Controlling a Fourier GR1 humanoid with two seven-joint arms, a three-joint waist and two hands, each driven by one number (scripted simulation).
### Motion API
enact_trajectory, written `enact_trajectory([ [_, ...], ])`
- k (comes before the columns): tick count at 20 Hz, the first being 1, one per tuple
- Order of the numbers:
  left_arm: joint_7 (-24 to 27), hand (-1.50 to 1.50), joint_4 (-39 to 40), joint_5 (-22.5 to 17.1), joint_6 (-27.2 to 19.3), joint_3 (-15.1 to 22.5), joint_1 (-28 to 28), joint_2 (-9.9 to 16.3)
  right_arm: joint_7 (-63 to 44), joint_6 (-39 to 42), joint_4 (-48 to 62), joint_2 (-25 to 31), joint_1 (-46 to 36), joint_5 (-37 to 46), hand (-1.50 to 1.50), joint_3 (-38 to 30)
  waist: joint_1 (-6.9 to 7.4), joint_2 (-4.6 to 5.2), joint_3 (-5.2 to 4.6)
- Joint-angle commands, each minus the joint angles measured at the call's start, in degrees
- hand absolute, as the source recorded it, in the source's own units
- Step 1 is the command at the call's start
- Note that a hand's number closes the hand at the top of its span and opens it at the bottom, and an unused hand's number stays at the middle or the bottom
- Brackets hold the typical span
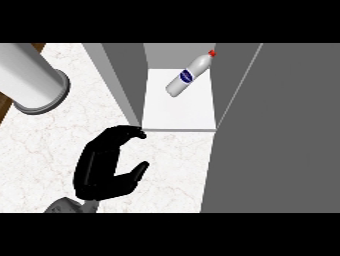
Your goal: Pick up the bottled water, place it into the cabinet and close the cabinet
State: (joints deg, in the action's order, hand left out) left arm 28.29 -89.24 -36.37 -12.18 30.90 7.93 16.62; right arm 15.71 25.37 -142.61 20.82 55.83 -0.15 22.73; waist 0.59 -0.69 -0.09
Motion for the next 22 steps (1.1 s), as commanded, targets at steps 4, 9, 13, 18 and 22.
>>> enact_trajectory([
  [4, 1.15, -1.50, -10.08, -2.20, 0.86, -3.00, -10.85, 5.64, -0.86, 1.03, -8.82, 3.13, -0.05, 11.34, 1.50, 6.30, -0.35, -0.29, -0.07],
  [9, 0.74, -1.50, -13.56, -7.25, 4.40, -7.21, -14.82, 8.83, -6.20, 3.22, -11.17, 7.77, -2.36, 10.73, 1.50, 12.51, 1.17, -0.02, -0.30],
  [13, -0.21, -1.50, -14.53, -9.97, 6.07, -10.23, -17.37, 11.58, -7.29, 3.25, -10.57, 7.80, -6.29, 13.35, 1.50, 18.99, 0.87, -0.51, -0.51],
  [18, 0.11, -1.50, -15.95, -12.73, 9.24, -13.30, -20.30, 14.17, -10.43, 3.03, -9.75, 9.76, -11.30, 13.37, 1.50, 21.04, 1.90, -0.57, -0.75],
  [22, 0.22, -1.50, -17.22, -13.51, 11.78, -15.40, -22.41, 17.10, -13.01, -0.63, -7.69, 6.43, -12.83, 9.69, 1.50, 25.04, 2.94, 0.01, -0.73],
])
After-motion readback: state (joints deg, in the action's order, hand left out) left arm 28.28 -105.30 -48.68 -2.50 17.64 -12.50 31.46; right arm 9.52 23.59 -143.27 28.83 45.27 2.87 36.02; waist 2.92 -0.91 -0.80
